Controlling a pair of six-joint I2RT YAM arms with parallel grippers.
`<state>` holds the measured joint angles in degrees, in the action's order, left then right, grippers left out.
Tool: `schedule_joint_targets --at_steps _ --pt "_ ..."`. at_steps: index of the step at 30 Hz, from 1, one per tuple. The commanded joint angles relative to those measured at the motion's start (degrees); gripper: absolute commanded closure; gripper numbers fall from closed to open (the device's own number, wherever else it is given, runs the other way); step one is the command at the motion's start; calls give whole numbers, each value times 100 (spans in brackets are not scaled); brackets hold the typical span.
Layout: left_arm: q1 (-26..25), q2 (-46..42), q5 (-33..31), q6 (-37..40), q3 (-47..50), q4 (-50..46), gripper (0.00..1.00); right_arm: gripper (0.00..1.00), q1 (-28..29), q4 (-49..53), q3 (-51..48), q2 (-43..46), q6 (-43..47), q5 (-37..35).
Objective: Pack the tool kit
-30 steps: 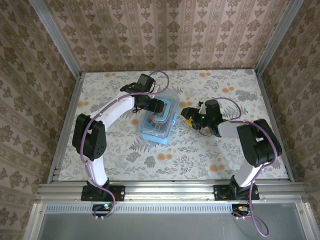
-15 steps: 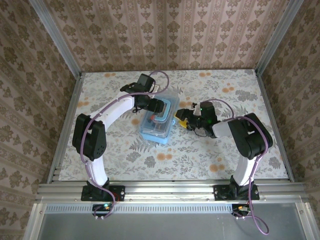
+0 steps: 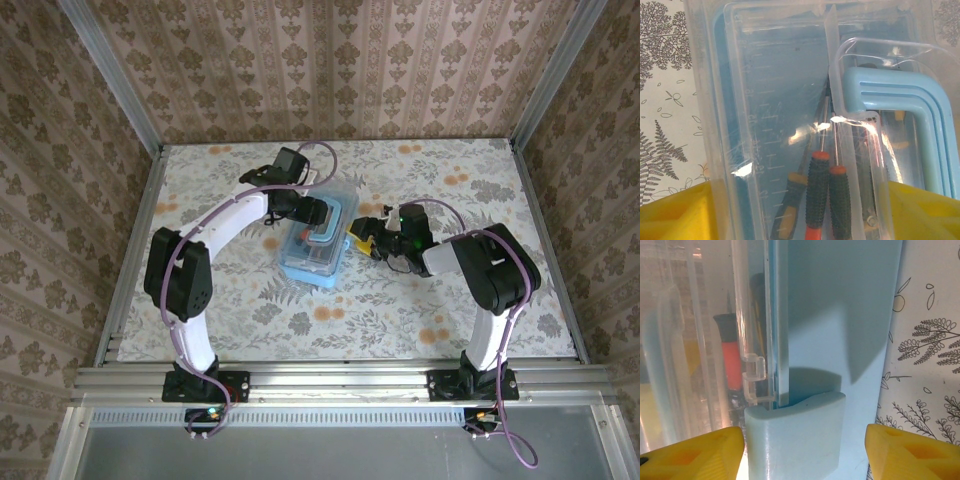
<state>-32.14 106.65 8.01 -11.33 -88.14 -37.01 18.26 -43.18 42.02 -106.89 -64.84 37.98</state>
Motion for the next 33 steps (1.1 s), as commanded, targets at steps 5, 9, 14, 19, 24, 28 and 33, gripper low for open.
schedule_joint_targets --at_steps 5,9,14,19,24,28,33 --pt "-4 591 878 -284 420 -260 55 30 64 -220 -45 140 -23 83" --pt "65 643 925 -254 450 -240 56 28 38 -468 -28 100 -77 128" --pt "129 680 1018 -238 482 -192 58 24 -13 -1392 -158 -62 -476 171" --pt "155 700 1203 -288 489 -144 58 23 3 -1758 -54 -270 -692 158" --pt "181 660 1271 -306 517 -87 58 24 2 -1733 -115 -368 -643 122" --pt "182 664 1361 -343 509 -51 58 28 -2 -1551 -150 -418 -567 62" --pt "182 619 1369 -352 524 -43 58 31 -6 -1100 -137 -437 -363 -26"
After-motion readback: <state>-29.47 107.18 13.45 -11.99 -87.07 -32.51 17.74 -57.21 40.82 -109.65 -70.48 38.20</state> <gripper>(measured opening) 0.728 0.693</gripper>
